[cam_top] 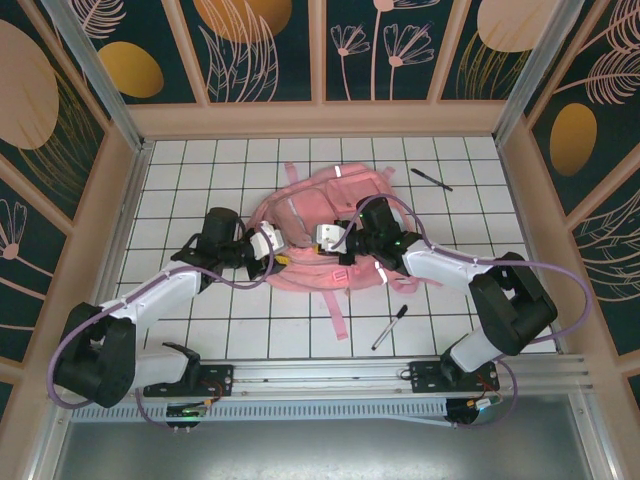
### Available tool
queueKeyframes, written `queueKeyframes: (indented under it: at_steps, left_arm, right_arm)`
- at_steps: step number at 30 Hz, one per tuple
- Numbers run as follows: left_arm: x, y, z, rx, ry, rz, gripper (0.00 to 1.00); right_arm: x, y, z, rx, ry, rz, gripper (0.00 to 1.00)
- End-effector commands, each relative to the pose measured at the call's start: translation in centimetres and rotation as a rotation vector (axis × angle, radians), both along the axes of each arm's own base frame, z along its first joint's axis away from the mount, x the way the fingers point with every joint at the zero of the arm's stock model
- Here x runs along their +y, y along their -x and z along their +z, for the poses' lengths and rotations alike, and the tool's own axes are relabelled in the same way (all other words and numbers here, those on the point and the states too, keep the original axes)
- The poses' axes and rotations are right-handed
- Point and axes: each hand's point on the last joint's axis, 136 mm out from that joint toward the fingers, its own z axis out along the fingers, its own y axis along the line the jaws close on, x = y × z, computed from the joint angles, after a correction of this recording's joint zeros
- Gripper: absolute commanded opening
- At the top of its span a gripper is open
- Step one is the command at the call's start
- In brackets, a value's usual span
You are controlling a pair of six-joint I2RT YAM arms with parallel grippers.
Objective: Pack books, pencil case, and school supplies into a backpack
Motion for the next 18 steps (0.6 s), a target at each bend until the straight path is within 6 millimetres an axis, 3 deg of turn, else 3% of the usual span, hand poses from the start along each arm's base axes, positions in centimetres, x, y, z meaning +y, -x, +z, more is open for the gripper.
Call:
queueKeyframes:
  at_steps: [1,4,9,13,18]
  left_arm:
    - [-0.9,0.9,2.1,0.057,0.106,-0.073,0.4]
    - [-0.5,1.1,1.9,0.088,0.114,-0.07,0.45]
    - [-0.2,0.5,0.7,0.109,0.085,-0.035,0.43]
    - [0.1,-1.0,1.3,0.073,0.092,0.04,0.43]
    - [0.1,-1.6,1.8,0.056,0.098,0.046,0.44]
  right_arm:
    - [1.4,1.1,4.3,-0.094,-0.102,0.091,0.0]
    - [1.3,1.0,4.3,-0.098,-0.099,0.083,0.0]
    - [1.4,1.2,4.7,-0.1,-0.108,0.093,0.0]
    - [1.6,1.3,4.5,-0.09,-0.106,0.101,0.0]
    - [1.8,1.5,4.3,-0.083,-0.096,0.112,0.0]
